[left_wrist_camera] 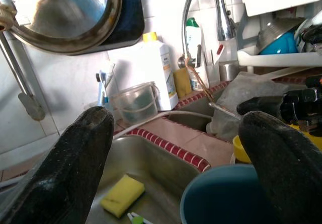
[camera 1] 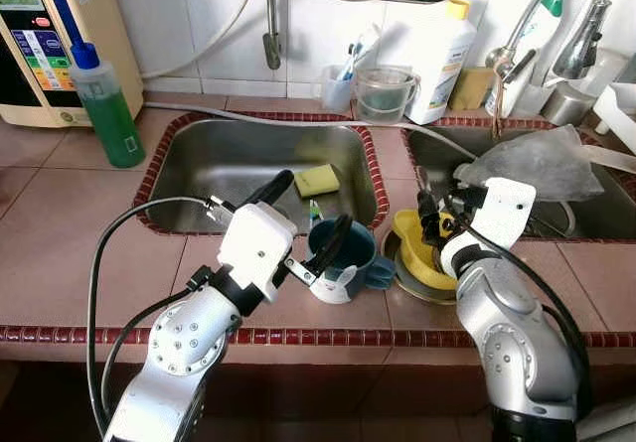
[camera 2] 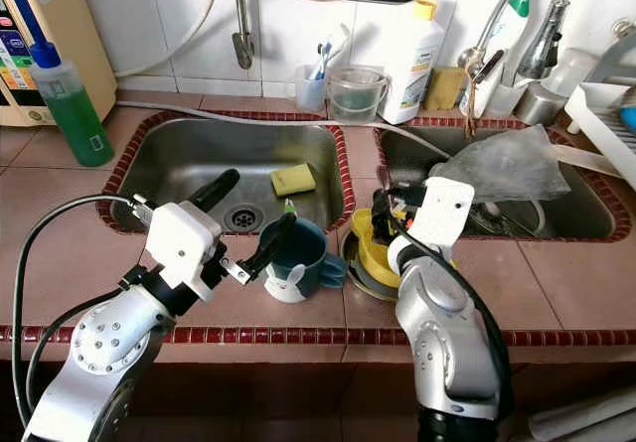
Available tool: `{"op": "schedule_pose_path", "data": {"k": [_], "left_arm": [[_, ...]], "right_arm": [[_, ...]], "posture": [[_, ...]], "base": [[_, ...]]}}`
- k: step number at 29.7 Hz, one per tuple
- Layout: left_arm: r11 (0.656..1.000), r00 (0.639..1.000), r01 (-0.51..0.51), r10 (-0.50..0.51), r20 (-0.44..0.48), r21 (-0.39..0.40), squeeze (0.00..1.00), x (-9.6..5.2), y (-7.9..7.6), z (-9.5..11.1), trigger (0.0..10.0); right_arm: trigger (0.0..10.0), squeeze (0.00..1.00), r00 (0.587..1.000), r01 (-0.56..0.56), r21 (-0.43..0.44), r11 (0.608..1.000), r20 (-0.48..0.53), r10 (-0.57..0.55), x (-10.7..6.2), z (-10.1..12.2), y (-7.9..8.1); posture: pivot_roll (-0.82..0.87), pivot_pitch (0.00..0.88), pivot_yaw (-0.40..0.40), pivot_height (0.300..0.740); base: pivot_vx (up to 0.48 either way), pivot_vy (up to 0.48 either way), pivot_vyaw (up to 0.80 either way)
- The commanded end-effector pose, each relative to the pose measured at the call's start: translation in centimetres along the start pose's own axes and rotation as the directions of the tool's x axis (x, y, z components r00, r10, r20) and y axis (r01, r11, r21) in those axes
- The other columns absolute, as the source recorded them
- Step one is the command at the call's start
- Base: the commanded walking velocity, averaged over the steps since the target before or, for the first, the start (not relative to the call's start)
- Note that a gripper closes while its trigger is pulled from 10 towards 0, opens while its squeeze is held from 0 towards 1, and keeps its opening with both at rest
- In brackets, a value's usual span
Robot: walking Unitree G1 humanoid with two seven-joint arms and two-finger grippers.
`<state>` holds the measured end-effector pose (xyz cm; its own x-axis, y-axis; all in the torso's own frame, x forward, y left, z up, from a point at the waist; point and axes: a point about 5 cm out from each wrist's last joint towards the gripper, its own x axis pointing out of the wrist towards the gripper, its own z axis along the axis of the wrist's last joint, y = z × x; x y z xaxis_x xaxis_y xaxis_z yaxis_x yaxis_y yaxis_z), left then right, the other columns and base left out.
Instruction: Kitchen organization
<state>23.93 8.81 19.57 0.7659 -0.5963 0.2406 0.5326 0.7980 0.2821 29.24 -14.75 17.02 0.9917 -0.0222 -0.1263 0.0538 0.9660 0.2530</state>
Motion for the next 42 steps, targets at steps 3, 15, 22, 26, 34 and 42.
{"op": "schedule_pose_path", "data": {"k": [3, 15, 22, 26, 34, 42], "left_arm": [[1.0, 1.0, -0.003, 0.003, 0.024, -0.002, 0.0, 0.2, -0.1, 0.8, 10.0], [1.0, 1.0, -0.02, 0.021, 0.023, -0.014, 0.0, 0.3, -0.1, 0.9, 10.0], [0.999, 0.999, -0.027, 0.027, 0.023, -0.02, 0.0, 0.4, -0.1, 1.0, 10.0], [0.999, 0.999, -0.028, 0.029, 0.024, -0.022, 0.0, 0.4, -0.1, 1.0, 10.0], [0.999, 0.999, -0.032, 0.033, 0.026, -0.027, 0.0, 0.4, -0.2, 1.0, 10.0], [0.999, 0.999, -0.033, 0.034, 0.027, -0.026, 0.0, 0.5, -0.1, 1.0, 10.0]], "right_arm": [[10.0, 0.0, 0.999, -0.039, 0.0, 0.999, 0.011, 0.039, -0.3, 0.9, 0.6], [10.0, 0.0, 0.995, -0.087, -0.001, 0.996, -0.057, 0.087, -1.0, -0.1, 1.9], [10.0, 0.0, 0.993, -0.035, -0.036, 0.999, -0.116, 0.031, -1.3, -0.8, 2.1], [10.0, 0.0, 0.992, -0.029, -0.031, 0.999, -0.128, 0.025, -1.4, -1.1, 2.2], [8.7, 0.0, 0.987, -0.004, -0.019, 1.0, -0.159, 0.001, -1.8, -1.6, 2.3], [8.1, 0.0, 0.985, 0.01, -0.019, 1.0, -0.17, -0.013, -2.0, -2.0, 2.1]], "posture": [[-0.02, 0.103, -0.039, 0.74], [-0.01, 0.111, -0.041, 0.74], [-0.02, 0.114, -0.045, 0.74], [-0.02, 0.114, -0.045, 0.74], [-0.02, 0.112, -0.046, 0.74], [-0.02, 0.107, -0.042, 0.74]], "base": [[0.0, 0.0, 0.0], [0.0, 0.0, 0.0], [0.0, 0.0, 0.0], [0.0, 0.0, 0.0], [0.0, 0.0, 0.0], [0.0, 0.0, 0.0]]}}
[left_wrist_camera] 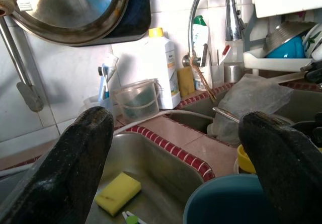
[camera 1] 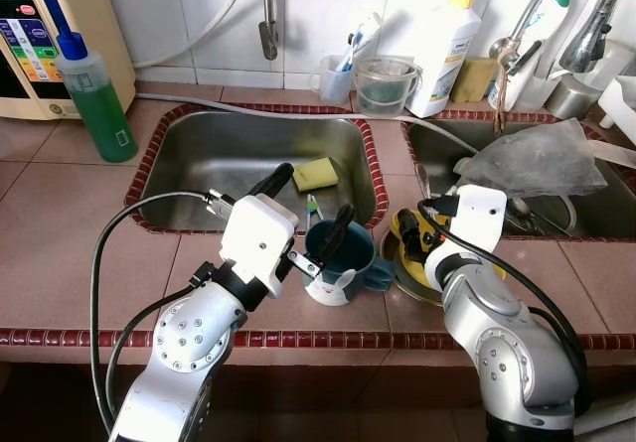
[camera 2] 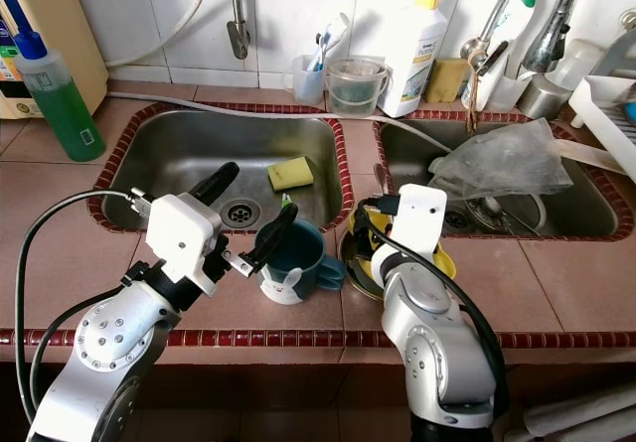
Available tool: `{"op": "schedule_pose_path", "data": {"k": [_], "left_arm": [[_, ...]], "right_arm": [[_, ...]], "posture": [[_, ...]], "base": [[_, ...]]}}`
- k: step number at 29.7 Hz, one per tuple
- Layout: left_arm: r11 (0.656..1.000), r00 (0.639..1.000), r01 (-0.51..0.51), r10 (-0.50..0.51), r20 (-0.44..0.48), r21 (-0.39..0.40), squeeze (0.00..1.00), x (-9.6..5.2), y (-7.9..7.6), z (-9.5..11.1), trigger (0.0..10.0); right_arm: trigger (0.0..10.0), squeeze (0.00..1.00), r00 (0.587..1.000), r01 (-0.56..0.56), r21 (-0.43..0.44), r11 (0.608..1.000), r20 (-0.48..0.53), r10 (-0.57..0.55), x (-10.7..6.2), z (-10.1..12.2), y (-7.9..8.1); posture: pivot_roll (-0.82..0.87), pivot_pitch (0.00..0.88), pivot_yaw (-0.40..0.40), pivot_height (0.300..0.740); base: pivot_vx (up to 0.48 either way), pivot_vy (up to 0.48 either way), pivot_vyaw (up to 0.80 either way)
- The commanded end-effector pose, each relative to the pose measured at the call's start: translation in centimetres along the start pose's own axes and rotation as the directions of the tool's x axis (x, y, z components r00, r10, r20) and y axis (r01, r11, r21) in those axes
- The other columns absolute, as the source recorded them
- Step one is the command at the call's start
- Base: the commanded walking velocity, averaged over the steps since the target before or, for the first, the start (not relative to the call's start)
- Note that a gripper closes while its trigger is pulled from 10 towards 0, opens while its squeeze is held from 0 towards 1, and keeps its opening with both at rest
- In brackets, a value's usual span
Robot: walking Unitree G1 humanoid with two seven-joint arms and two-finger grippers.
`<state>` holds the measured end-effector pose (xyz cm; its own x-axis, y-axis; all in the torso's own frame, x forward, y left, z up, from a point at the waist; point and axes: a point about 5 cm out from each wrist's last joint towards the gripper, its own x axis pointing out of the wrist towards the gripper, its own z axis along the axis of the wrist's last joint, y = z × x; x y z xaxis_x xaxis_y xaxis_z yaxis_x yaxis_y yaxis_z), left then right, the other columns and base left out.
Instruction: Kitchen organization
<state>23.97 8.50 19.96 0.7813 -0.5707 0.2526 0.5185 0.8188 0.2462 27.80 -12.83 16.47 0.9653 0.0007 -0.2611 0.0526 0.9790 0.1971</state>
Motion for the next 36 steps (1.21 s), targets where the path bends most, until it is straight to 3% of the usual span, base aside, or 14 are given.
{"op": "schedule_pose_path", "data": {"k": [1, 4, 6, 8, 9, 17, 26, 36], "left_arm": [[1.0, 1.0, 0.0, 0.0, 0.024, 0.005, 0.0, 0.1, 0.0, 0.6, 10.0], [1.0, 1.0, 0.0, 0.0, 0.025, 0.006, 0.0, 0.1, 0.0, 0.6, 10.0], [1.0, 1.0, 0.001, -0.002, 0.025, 0.008, 0.0, 0.1, 0.0, 0.6, 10.0], [1.0, 1.0, 0.002, -0.002, 0.025, 0.009, 0.0, 0.1, 0.0, 0.6, 10.0], [1.0, 1.0, 0.003, -0.003, 0.026, 0.008, 0.0, 0.2, -0.1, 0.6, 10.0], [1.0, 0.999, 0.025, -0.025, 0.03, 0.007, 0.0, 0.2, -0.3, 0.8, 10.0], [0.982, 0.981, 0.189, -0.19, 0.033, 0.018, 0.0, -0.6, -2.0, 1.1, 10.0], [0.967, 0.965, 0.256, -0.255, -0.065, 0.007, 0.0, -1.1, -2.2, -0.2, 10.0]], "right_arm": [[7.1, 0.0, 0.999, 0.004, 0.048, 0.999, -0.047, -0.001, -0.6, -1.1, 0.5], [6.9, 0.0, 0.998, 0.016, 0.046, 0.999, -0.069, -0.013, -0.7, -1.5, 0.4], [3.6, 0.0, 0.996, 0.032, 0.055, 0.998, -0.089, -0.027, -0.6, -1.9, 0.2], [3.6, 0.0, 0.995, 0.036, 0.059, 0.998, -0.095, -0.03, -0.6, -2.0, 0.1], [0.0, 0.0, 0.994, 0.05, 0.061, 0.997, -0.105, -0.043, -0.6, -2.1, -0.1], [0.0, 0.0, 0.991, 0.066, 0.08, 0.995, -0.119, -0.056, -0.5, -2.2, -0.4], [0.1, 0.0, 0.99, 0.079, 0.101, 0.992, -0.123, -0.066, -0.2, -2.1, -0.5], [0.2, 0.0, 0.991, 0.085, 0.117, 0.989, -0.112, -0.072, -0.1, -1.8, -0.6]], "posture": [[-0.02, 0.106, -0.042, 0.74], [-0.02, 0.104, -0.041, 0.74], [-0.02, 0.103, -0.04, 0.74], [-0.02, 0.102, -0.041, 0.74], [-0.02, 0.102, -0.041, 0.74], [-0.02, 0.104, -0.041, 0.74], [-0.02, 0.106, -0.044, 0.74], [-0.03, 0.11, -0.031, 0.74]], "base": [[0.0, 0.0, 0.0], [0.0, 0.0, 0.0], [0.0, 0.0, 0.0], [0.0, 0.0, 0.0], [0.0, 0.0, 0.0], [0.0, 0.0, 0.0], [0.0, 0.0, 0.0], [0.0, 0.0, 0.0]]}}
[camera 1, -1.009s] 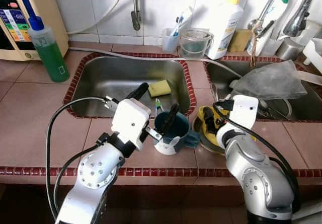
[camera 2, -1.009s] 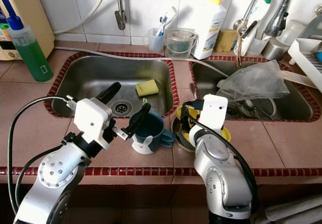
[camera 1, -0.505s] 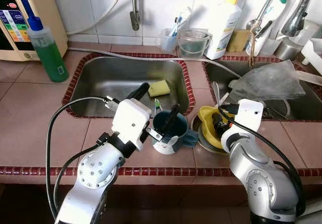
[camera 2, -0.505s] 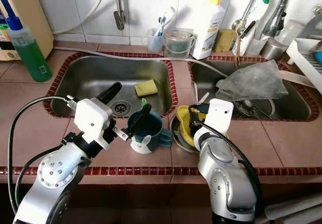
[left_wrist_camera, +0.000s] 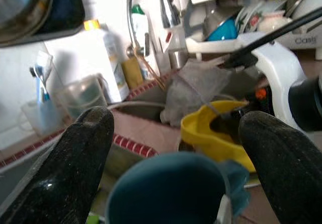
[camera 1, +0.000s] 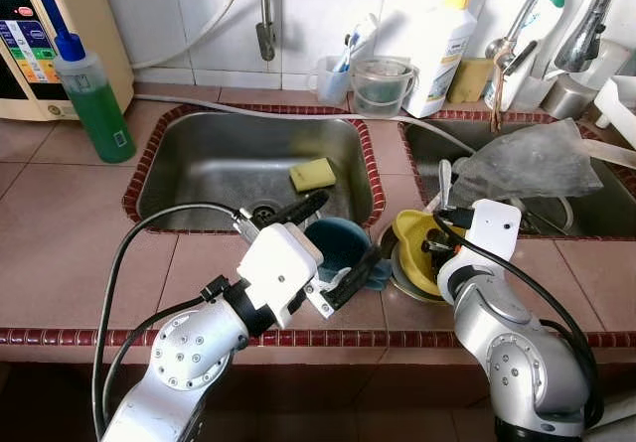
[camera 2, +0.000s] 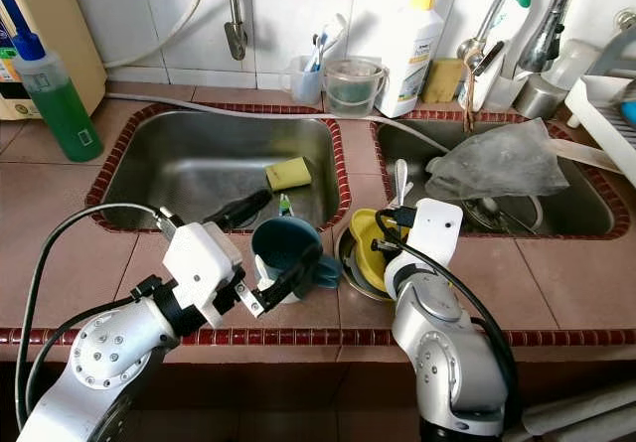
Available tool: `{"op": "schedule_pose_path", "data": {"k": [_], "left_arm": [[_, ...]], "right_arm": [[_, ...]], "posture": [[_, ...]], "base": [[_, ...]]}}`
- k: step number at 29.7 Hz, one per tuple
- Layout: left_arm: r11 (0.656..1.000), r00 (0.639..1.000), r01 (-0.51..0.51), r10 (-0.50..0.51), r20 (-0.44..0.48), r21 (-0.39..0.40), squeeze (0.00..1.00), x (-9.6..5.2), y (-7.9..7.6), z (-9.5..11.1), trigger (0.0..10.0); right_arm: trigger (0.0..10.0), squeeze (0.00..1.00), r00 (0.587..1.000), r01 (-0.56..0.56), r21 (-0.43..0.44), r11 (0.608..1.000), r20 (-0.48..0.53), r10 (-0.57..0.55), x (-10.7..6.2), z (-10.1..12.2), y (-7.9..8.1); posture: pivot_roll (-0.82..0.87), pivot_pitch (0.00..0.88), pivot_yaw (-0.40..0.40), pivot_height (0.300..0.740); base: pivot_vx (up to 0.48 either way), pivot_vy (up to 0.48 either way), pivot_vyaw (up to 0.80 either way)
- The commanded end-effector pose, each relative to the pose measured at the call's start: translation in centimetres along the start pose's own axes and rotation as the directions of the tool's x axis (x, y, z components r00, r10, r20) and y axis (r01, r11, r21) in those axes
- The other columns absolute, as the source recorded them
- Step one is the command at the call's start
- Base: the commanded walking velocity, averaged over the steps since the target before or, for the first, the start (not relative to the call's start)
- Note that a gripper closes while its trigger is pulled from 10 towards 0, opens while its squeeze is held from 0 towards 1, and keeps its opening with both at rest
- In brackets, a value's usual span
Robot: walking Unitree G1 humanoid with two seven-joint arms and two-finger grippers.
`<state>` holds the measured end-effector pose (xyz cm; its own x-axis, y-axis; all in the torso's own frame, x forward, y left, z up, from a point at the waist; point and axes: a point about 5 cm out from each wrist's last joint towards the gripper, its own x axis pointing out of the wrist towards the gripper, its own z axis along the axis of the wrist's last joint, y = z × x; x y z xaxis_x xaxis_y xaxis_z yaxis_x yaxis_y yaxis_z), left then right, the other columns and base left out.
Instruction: Kitchen organization
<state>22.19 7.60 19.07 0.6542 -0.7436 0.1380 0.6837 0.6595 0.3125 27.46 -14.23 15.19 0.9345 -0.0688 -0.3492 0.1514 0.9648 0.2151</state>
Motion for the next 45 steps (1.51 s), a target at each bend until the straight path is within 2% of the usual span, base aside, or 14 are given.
{"op": "schedule_pose_path", "data": {"k": [1, 20, 28, 36, 42, 45], "left_arm": [[1.0, 1.0, 0.023, -0.024, -0.017, -0.008, 0.0, 0.1, -0.3, -0.1, 10.0], [0.999, 0.999, 0.038, -0.038, -0.014, -0.006, 0.0, 0.2, 0.0, 0.2, 10.0], [0.999, 0.999, 0.033, -0.034, -0.003, -0.005, 0.0, 0.5, 0.1, 0.3, 10.0], [0.999, 0.999, 0.034, -0.034, 0.005, -0.001, 0.0, 0.6, 0.3, 0.4, 10.0], [0.999, 0.999, 0.036, -0.036, 0.008, 0.006, 0.0, 0.7, 0.4, 0.5, 10.0], [0.999, 0.999, 0.036, -0.036, 0.007, 0.009, 0.0, 0.6, 0.4, 0.4, 10.0]], "right_arm": [[0.2, 0.0, 0.999, -0.01, 0.076, 0.997, -0.036, 0.013, -0.1, -0.9, 1.0], [0.0, 0.0, 1.0, -0.012, 0.11, 0.994, -0.018, 0.014, 0.1, -0.7, 1.0], [0.0, 0.0, 0.999, -0.022, 0.142, 0.99, 0.032, 0.018, 0.3, 0.4, 0.7], [0.0, 0.0, 0.99, -0.096, 0.19, 0.977, 0.117, 0.074, 0.5, 1.9, 1.0], [0.2, 0.0, 0.988, -0.112, 0.204, 0.972, 0.13, 0.087, 0.8, 2.1, 1.0], [0.0, 0.0, 0.985, -0.129, 0.203, 0.971, 0.144, 0.1, 0.7, 2.1, 1.1]], "posture": [[-0.03, 0.11, -0.03, 0.74], [-0.03, 0.108, -0.025, 0.74], [-0.03, 0.095, -0.019, 0.74], [-0.03, 0.074, -0.013, 0.74], [-0.02, 0.067, -0.013, 0.74], [-0.02, 0.066, -0.011, 0.74]], "base": [[0.0, 0.0, 0.0], [0.0, 0.0, 0.0], [0.0, 0.0, 0.0], [0.0, 0.0, 0.0], [0.0, 0.0, 0.0], [0.0, 0.0, 0.0]]}}
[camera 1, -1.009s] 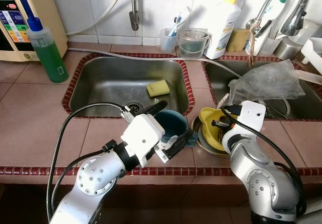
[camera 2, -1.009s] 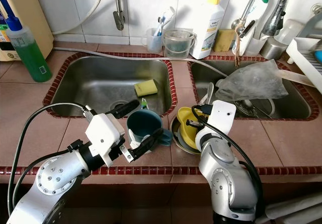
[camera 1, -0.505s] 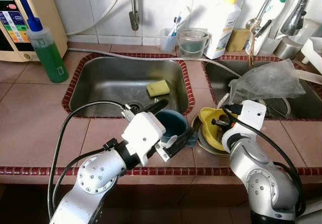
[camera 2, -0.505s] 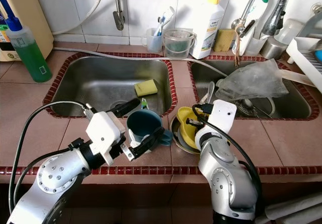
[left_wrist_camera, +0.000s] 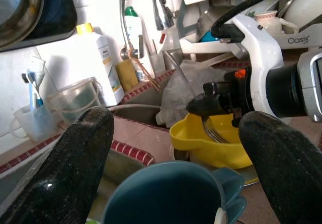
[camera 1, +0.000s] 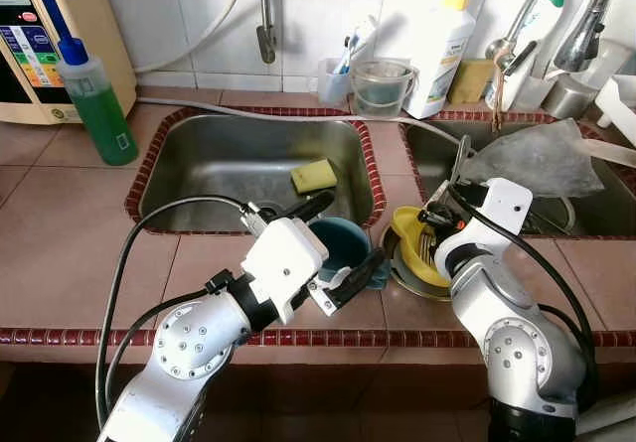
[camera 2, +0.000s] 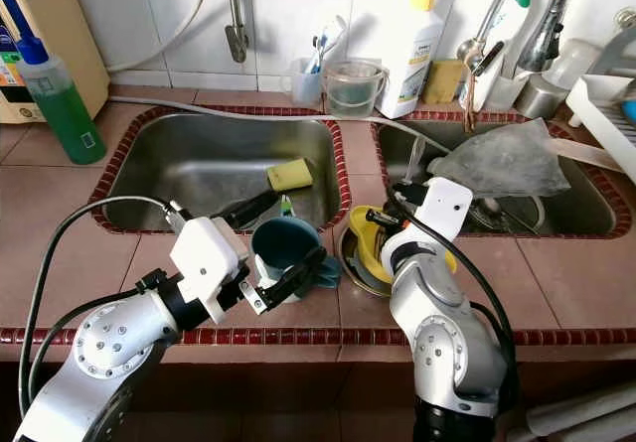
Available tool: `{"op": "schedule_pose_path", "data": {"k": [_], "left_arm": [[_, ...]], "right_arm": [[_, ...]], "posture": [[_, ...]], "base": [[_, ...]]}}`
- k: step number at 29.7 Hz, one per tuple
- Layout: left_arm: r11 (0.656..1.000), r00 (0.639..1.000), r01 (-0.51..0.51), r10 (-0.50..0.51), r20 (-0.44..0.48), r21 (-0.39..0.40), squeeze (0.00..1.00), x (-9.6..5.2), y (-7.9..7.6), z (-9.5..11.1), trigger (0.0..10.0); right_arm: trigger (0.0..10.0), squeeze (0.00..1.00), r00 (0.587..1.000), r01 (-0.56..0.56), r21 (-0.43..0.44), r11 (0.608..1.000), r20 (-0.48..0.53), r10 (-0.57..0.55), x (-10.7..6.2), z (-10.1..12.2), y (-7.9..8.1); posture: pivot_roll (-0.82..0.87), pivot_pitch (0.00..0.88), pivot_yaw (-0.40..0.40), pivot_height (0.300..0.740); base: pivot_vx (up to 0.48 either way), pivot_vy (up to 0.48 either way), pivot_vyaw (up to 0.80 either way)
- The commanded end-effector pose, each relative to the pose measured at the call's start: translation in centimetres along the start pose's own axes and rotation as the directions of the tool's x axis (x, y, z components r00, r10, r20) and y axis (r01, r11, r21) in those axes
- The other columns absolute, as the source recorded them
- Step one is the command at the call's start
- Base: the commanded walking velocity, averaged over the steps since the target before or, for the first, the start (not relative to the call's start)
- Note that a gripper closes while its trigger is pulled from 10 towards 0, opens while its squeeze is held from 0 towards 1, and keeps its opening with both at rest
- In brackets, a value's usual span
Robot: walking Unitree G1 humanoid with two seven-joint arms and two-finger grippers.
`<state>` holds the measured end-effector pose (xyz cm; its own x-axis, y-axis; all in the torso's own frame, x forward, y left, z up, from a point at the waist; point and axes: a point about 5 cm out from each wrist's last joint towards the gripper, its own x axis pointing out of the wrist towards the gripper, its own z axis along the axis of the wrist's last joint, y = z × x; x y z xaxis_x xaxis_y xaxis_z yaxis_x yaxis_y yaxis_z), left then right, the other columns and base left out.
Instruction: Kitchen organization
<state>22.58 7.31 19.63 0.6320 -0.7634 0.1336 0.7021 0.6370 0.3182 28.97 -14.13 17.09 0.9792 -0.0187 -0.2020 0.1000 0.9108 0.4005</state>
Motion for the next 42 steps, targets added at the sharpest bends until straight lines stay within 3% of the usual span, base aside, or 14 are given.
{"op": "schedule_pose_path", "data": {"k": [1, 3, 4, 5, 6, 9, 12, 18, 22, 27, 30, 34, 39, 42], "left_arm": [[1.0, 1.0, 0.007, -0.007, 0.002, 0.007, 0.0, 0.0, 0.2, 0.0, 10.0], [1.0, 1.0, 0.002, -0.002, 0.003, 0.002, 0.0, 0.0, 0.3, 0.0, 10.0], [1.0, 1.0, 0.002, -0.002, 0.003, 0.002, 0.0, 0.0, 0.3, 0.0, 10.0], [1.0, 1.0, -0.004, 0.004, 0.005, -0.007, 0.0, 0.0, 0.4, 0.1, 10.0], [1.0, 1.0, -0.008, 0.008, 0.006, -0.009, 0.0, 0.0, 0.5, 0.1, 10.0], [1.0, 1.0, -0.02, 0.02, 0.009, -0.016, 0.0, 0.1, 0.7, 0.1, 10.0], [0.998, 0.999, -0.046, 0.047, 0.018, -0.039, 0.0, 0.2, 1.4, 0.1, 10.0], [0.988, 0.991, -0.126, 0.129, 0.03, -0.088, 0.0, 0.6, 3.3, 0.2, 10.0], [0.962, 0.967, -0.252, 0.254, -0.001, -0.105, 0.0, 1.0, 5.0, -0.5, 10.0], [0.903, 0.916, -0.399, 0.4, -0.032, -0.159, 0.0, 1.3, 6.2, -1.3, 10.0], [0.889, 0.905, -0.423, 0.423, -0.035, -0.177, 0.0, 1.3, 6.5, -1.5, 10.0], [0.836, 0.854, -0.518, 0.517, -0.058, -0.18, 0.0, 1.1, 7.4, -2.2, 10.0], [0.75, 0.769, -0.635, 0.637, -0.056, -0.186, 0.0, 0.8, 8.9, -2.5, 10.0], [0.728, 0.743, -0.663, 0.668, -0.04, -0.172, 0.0, 0.7, 9.4, -2.7, 10.0]], "right_arm": [[0.4, 0.0, 1.0, -0.024, 0.044, 0.999, 0.009, 0.024, 0.0, -0.1, 0.4], [4.5, 0.0, 0.989, -0.132, 0.071, 0.989, 0.07, 0.127, -0.4, 0.7, 1.1], [4.5, 0.0, 0.989, -0.132, 0.071, 0.989, 0.07, 0.127, -0.4, 0.7, 1.1], [6.1, 0.0, 0.981, -0.173, 0.081, 0.982, 0.099, 0.165, -0.6, 1.0, 1.4], [10.0, 0.0, 0.975, -0.196, 0.081, 0.977, 0.119, 0.186, -0.8, 1.3, 1.5], [10.0, 0.0, 0.949, -0.279, 0.072, 0.958, 0.176, 0.263, -1.2, 1.9, 2.0], [10.0, 0.0, 0.889, -0.392, 0.043, 0.919, 0.274, 0.366, -1.9, 3.0, 2.7], [10.0, 0.0, 0.856, -0.415, 0.007, 0.91, 0.342, 0.388, -1.7, 3.9, 2.4], [10.0, 0.0, 0.84, -0.408, -0.046, 0.912, 0.371, 0.395, -1.3, 3.8, 1.9], [10.0, 0.0, 0.821, -0.384, -0.171, 0.907, 0.386, 0.421, -0.9, 3.2, 1.6], [10.0, 0.0, 0.818, -0.36, -0.216, 0.908, 0.395, 0.418, -0.7, 3.0, 1.5], [10.0, 0.0, 0.806, -0.38, -0.225, 0.897, 0.394, 0.441, -0.6, 2.4, 1.8], [10.0, 0.0, 0.774, -0.37, -0.301, 0.879, 0.424, 0.471, -0.1, 2.4, 2.1], [10.0, 0.0, 0.761, -0.344, -0.341, 0.875, 0.443, 0.473, 0.2, 2.3, 2.1]], "posture": [[-0.02, 0.065, -0.01, 0.74], [-0.02, 0.065, -0.01, 0.74], [-0.02, 0.065, -0.01, 0.74], [-0.02, 0.064, -0.009, 0.74], [-0.02, 0.066, -0.008, 0.74], [-0.02, 0.065, -0.008, 0.74], [-0.02, 0.068, -0.007, 0.74], [-0.02, 0.065, -0.007, 0.74], [-0.03, 0.061, -0.008, 0.74], [-0.03, 0.048, -0.016, 0.74], [-0.03, 0.043, -0.018, 0.74], [-0.03, 0.028, -0.024, 0.74], [-0.02, 0.0, -0.029, 0.74], [-0.02, 0.0, -0.028, 0.74]], "base": [[0.0, 0.0, 0.0], [0.0, 0.0, 0.0], [0.0, 0.0, 0.0], [0.0, 0.0, 0.0], [0.0, 0.0, 0.0], [0.0, 0.0, 0.0], [0.0, 0.0, 0.0], [0.0, 0.0, 0.0], [0.0, 0.0, 0.0], [0.0, 0.0, 0.0], [0.0, 0.0, 0.0], [0.0, 0.0, 0.0], [0.0, 0.0, 0.0], [0.0, 0.0, 0.0]]}}
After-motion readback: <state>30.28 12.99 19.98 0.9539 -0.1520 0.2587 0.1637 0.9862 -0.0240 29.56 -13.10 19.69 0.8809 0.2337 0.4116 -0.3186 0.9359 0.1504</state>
